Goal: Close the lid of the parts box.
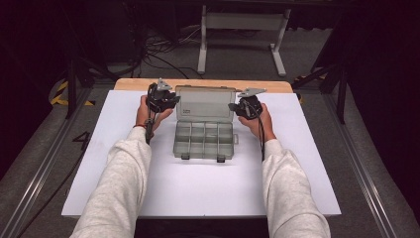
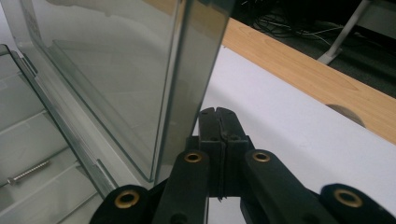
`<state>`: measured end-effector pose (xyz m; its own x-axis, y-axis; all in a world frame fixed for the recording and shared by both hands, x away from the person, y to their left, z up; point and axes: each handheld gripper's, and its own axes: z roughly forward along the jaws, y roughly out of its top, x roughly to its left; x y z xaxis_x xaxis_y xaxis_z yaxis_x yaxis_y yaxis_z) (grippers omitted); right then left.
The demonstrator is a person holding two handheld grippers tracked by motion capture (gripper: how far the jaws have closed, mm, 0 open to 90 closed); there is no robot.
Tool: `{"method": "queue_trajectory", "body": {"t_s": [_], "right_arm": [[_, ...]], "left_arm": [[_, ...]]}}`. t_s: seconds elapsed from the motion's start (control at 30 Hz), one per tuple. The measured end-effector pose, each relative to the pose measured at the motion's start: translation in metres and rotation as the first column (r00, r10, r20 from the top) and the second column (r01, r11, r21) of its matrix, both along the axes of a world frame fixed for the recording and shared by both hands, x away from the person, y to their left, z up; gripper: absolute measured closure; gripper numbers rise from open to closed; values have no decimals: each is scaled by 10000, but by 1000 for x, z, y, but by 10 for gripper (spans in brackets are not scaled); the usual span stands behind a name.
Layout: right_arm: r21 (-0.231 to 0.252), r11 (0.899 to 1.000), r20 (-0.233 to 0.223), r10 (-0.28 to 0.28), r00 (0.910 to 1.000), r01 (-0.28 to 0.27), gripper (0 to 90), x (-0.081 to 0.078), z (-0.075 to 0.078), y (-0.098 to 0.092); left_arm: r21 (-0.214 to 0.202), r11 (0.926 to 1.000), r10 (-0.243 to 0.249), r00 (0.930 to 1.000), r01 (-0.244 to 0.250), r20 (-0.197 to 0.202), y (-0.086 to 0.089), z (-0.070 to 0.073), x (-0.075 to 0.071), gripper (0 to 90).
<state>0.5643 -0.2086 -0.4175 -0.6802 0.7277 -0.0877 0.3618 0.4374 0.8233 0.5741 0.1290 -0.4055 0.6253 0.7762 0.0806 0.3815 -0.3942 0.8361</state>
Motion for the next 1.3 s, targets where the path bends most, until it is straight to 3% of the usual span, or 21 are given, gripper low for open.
{"method": "queue_trajectory", "body": {"t_s": [0.3,0.5,1.3], "right_arm": [[289,9996,87,-74,9999,72,900,-6,6,-1],[437,9990,323,43,9995,-57,900,-11,12,-2],[433,9987,822,246,9963,-282,900,-32,33,-3]], "left_arm": [[-14,9991,-420,9990,420,149,1,8,-5,754],[-211,9948,-996,9948,1001,219,-1,15,-10,897],[435,9895,-1402,9887,1379,536,-2,32,-29,891]]}}
